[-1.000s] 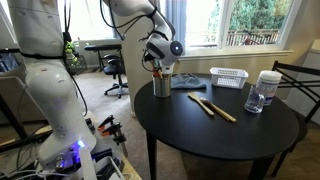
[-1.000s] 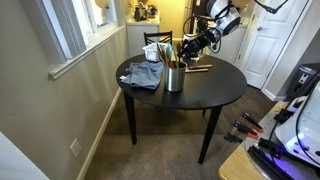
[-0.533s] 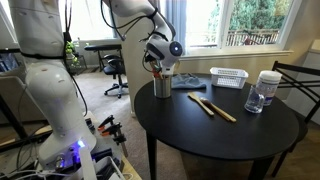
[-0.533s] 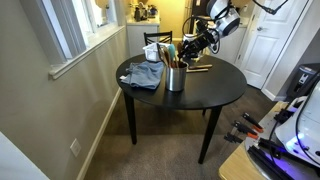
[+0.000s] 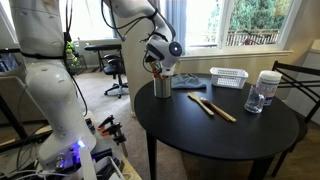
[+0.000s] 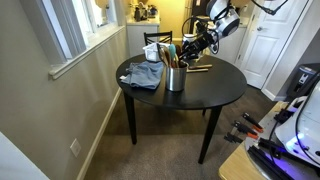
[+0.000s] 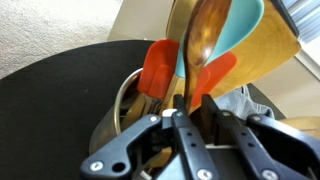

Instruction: Put the wooden spoon in the tin

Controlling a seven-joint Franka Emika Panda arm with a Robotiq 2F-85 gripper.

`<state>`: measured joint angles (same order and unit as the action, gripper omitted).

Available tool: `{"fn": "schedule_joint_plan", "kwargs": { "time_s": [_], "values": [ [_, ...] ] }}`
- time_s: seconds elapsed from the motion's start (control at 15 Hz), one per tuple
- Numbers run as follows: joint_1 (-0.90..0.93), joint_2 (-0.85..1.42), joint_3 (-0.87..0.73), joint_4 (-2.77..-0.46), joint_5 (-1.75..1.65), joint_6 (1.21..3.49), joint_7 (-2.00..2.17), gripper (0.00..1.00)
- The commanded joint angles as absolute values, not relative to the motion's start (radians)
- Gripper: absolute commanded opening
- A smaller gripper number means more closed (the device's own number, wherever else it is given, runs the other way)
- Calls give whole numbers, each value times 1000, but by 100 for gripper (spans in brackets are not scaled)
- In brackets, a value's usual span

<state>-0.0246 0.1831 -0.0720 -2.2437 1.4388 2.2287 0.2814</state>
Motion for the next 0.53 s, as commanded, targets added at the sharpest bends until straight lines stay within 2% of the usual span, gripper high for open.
{"fn": "schedule_joint_plan", "kwargs": {
  "time_s": [0.0, 0.47],
  "values": [
    [-20, 182, -65, -2248, 1449, 2278, 309, 55],
    [-16, 143, -62, -2276, 1392, 2256, 365, 98]
  ]
}}
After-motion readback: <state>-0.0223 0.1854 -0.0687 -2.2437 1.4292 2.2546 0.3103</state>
